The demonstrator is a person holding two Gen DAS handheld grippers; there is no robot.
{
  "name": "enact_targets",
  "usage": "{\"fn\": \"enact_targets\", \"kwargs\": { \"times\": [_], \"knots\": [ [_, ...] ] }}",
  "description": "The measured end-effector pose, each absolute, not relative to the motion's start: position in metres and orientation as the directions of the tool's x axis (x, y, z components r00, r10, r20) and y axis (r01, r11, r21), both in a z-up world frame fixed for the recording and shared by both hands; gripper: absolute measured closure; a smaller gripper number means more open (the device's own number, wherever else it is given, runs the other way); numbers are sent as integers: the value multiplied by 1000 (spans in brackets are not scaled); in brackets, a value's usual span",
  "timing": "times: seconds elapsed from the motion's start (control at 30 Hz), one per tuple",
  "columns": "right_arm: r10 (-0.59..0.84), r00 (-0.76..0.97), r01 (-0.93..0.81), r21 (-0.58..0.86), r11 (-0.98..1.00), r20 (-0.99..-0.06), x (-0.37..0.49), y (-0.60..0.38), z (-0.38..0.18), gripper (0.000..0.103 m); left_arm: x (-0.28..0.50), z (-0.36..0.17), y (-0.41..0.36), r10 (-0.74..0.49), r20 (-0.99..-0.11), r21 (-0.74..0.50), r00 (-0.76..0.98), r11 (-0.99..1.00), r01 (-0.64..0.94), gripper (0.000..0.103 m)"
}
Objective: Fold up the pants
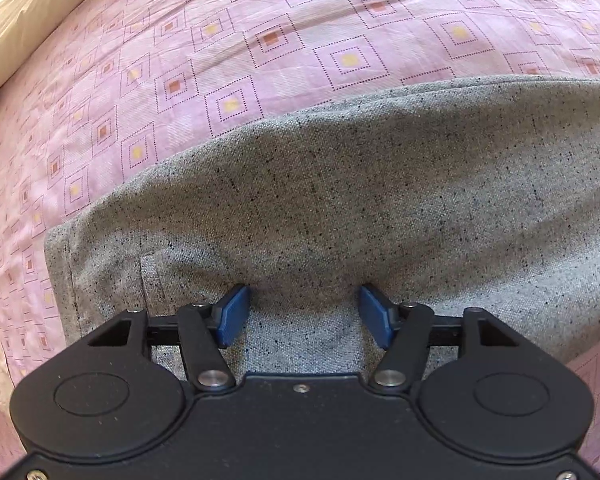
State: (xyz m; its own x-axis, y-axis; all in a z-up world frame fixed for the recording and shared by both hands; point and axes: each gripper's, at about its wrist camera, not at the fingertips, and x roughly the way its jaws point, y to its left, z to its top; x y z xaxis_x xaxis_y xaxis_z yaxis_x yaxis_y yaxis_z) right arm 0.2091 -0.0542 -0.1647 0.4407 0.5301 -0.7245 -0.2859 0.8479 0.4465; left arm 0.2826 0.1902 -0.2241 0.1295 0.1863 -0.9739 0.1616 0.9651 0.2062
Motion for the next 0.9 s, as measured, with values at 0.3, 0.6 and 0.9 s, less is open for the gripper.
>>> {"fn": "enact_targets", "kwargs": {
  "times": [0.3,0.6,0.9],
  "knots": [
    [469,328,-263,398,879,-820,166,-41,-187,70,287,-224,193,166,-979,185,118,968,171,35],
    [491,480,-333,367,868,-727,193,-37,-163,70,290,-225,196,149,-983,169,111,966,197,35],
    [553,359,-483,357,800,-752,197,9,-179,68,293,-225,202,106,-990,126,98,964,233,34]
  ]
}}
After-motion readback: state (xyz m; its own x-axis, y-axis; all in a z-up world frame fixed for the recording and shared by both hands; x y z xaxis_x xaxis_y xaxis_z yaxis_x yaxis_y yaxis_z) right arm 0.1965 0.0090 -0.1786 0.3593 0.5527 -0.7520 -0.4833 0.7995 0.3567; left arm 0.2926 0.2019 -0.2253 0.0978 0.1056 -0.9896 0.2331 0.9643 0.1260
